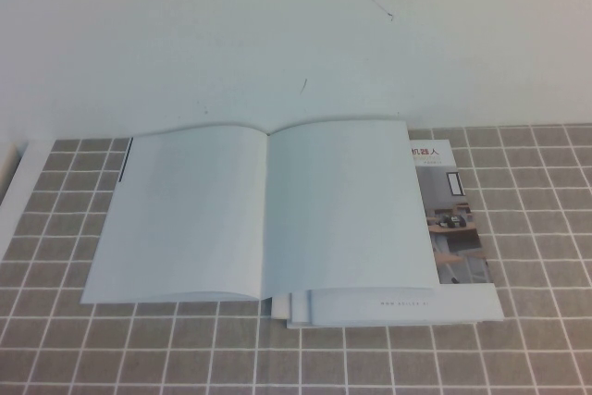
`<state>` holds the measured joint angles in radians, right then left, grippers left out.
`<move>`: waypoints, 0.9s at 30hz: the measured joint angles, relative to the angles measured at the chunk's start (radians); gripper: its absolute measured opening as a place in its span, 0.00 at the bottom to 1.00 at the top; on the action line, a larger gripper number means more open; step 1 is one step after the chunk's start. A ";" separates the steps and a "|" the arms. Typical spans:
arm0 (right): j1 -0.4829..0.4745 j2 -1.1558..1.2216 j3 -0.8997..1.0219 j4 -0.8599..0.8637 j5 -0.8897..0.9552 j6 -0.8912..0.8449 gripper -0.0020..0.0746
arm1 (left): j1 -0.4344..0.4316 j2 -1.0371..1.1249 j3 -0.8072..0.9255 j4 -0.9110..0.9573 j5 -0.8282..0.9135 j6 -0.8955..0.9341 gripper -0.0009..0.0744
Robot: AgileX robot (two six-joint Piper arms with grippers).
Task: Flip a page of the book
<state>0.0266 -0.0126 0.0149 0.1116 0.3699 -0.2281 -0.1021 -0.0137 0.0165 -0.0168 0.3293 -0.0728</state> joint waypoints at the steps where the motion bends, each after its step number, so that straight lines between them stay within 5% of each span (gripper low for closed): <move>1: -0.011 0.000 0.000 0.000 0.000 0.010 0.02 | 0.000 0.000 0.000 0.000 0.000 0.000 0.01; 27: -0.011 0.000 0.000 -0.002 0.000 0.018 0.02 | 0.000 0.000 0.000 0.000 0.000 -0.004 0.01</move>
<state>0.0154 -0.0126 0.0149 0.1098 0.3699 -0.2098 -0.1021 -0.0137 0.0165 -0.0168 0.3293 -0.0766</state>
